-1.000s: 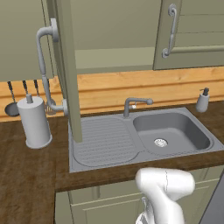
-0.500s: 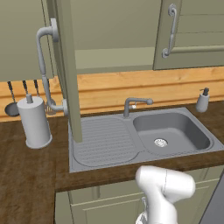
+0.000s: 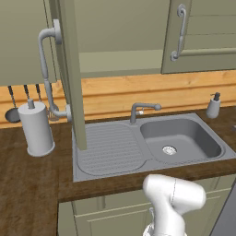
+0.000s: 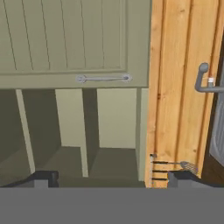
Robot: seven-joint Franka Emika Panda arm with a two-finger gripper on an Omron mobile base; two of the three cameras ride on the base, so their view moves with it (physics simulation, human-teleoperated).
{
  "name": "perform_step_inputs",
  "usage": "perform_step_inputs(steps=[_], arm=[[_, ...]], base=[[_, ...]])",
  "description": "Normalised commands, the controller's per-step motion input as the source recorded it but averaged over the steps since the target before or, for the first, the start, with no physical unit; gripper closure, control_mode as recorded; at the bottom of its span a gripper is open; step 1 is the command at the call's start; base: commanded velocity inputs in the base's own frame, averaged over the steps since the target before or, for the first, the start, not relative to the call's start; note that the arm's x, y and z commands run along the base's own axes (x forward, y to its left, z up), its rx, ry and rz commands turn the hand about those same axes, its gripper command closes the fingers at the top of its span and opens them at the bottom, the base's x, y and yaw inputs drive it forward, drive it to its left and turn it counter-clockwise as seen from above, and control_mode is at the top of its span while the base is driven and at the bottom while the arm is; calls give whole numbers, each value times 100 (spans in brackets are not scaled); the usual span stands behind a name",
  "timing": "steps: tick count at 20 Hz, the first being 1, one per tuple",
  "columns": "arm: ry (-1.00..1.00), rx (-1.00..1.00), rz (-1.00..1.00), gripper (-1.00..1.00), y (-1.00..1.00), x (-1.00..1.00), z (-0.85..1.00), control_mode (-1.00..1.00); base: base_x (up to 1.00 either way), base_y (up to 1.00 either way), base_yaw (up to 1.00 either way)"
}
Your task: Pick the boxed food and place it on the digital scale for weighing, and close the cabinet.
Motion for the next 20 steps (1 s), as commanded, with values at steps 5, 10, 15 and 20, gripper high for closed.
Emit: perform_step_inputs(steps=[5, 10, 15, 20], arm=[[-12, 0, 0, -100, 100, 59, -85, -100], [-28, 10, -8, -100, 100, 1, -82, -100], [-28, 8, -13, -100, 100, 0, -92, -100], [-9, 0, 0, -100, 100, -1, -100, -100]], base=[[0, 0, 0], [0, 0, 0], [0, 0, 0], [0, 0, 0]])
